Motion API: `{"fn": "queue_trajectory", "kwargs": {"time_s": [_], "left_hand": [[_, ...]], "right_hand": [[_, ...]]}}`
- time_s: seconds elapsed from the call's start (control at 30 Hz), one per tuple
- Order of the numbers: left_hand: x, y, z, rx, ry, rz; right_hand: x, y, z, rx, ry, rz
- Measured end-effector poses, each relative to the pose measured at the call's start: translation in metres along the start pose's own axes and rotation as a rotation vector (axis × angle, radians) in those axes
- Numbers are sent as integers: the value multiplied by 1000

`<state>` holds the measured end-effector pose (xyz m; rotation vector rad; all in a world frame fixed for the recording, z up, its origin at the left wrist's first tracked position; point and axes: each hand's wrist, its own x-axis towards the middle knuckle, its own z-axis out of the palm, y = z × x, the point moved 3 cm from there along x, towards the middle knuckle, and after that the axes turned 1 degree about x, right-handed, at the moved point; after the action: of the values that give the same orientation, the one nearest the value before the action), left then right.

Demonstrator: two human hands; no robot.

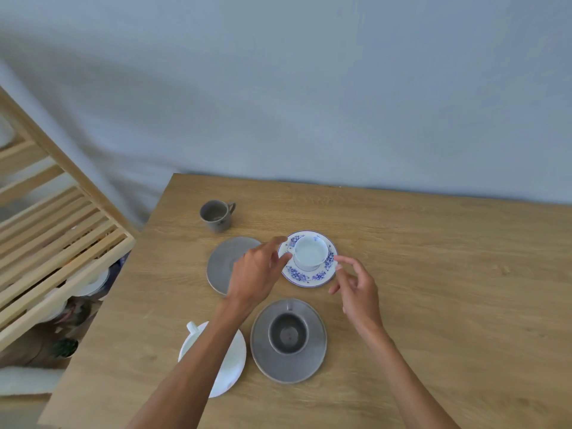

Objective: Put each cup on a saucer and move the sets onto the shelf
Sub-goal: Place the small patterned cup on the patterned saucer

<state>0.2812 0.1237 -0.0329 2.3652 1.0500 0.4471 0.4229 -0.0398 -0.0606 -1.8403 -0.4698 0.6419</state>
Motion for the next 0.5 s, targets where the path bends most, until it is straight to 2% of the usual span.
{"fn": "queue_trajectory", "kwargs": {"time_s": [0.17,0.37,0.5], "left_hand": [[-10,-45,-42,-45,142,-86],[-2,-104,-75,-14,148,-161],[12,-125,-74,4,102,-140]], "right_hand": [[-8,-36,28,-84,-321,-1],[1,-54,71,-283,-418,40],[9,-51,102,-442,-468,51]]}}
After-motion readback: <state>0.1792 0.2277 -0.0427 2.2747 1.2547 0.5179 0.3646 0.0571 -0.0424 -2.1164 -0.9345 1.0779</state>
